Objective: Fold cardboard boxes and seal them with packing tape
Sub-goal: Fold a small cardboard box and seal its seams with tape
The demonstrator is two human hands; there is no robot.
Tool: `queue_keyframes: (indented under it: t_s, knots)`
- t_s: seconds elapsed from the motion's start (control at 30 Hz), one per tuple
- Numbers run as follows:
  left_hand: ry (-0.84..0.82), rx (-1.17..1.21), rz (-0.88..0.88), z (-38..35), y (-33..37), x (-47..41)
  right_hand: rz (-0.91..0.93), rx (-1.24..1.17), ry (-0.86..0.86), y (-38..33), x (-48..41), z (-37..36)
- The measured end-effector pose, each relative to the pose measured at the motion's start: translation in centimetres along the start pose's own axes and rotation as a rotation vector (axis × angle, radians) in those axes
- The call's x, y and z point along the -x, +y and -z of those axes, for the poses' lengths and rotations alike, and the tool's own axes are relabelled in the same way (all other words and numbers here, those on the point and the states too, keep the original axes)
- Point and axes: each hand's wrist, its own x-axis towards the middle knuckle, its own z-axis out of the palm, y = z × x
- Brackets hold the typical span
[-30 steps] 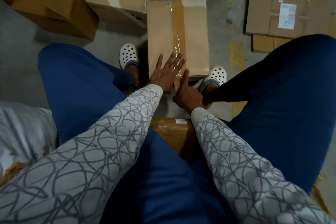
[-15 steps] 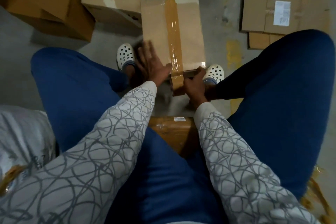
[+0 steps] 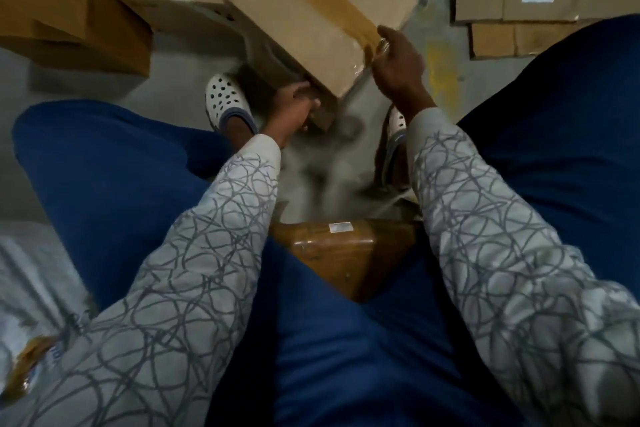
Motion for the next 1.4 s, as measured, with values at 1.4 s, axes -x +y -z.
queue_keyframes:
  t_s: [1.4]
  knots:
    - [0.116, -0.719, 0.385, 2.0, -19.1, -6.4, -0.313, -0.154, -0.589, 1.0, 6.6, -16.8]
